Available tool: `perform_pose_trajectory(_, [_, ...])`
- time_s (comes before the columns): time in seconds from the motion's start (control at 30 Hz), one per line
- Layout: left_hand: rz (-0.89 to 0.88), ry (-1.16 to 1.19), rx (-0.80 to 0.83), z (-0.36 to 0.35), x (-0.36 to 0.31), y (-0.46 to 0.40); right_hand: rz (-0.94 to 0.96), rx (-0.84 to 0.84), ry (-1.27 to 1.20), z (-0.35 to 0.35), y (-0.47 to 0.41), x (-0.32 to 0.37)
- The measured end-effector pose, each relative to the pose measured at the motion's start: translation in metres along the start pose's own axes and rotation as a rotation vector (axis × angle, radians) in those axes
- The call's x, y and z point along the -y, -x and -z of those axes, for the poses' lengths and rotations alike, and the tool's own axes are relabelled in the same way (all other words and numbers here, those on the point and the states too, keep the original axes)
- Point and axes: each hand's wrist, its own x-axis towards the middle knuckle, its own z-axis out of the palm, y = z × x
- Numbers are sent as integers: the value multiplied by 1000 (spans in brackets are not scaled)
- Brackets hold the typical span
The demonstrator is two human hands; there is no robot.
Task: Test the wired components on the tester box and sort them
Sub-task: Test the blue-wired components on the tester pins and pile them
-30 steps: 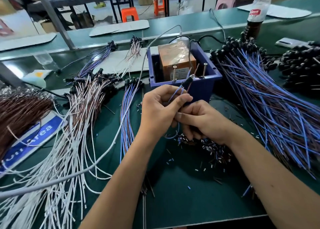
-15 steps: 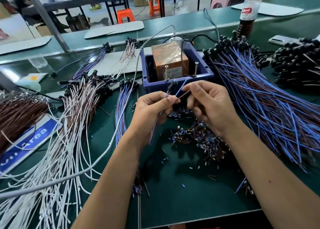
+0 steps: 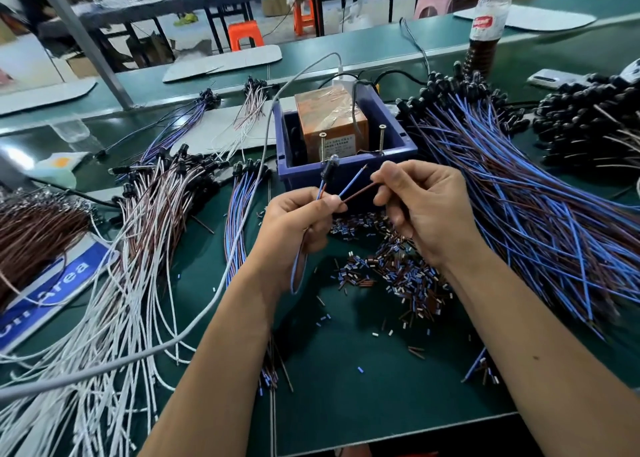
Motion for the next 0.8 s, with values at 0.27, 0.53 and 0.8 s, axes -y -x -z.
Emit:
perform_pose_trajectory(0.27, [-96, 14, -95, -4, 0, 2, -40, 80, 26, -10, 5, -6])
perform_pose_trajectory(0.53, [-436, -370, -325, -13, 10, 3, -21, 50, -24, -13, 5, -5])
perform_pose_trajectory(0.8, [-649, -512, -616, -16, 13, 3, 179, -155, 154, -6, 1, -10])
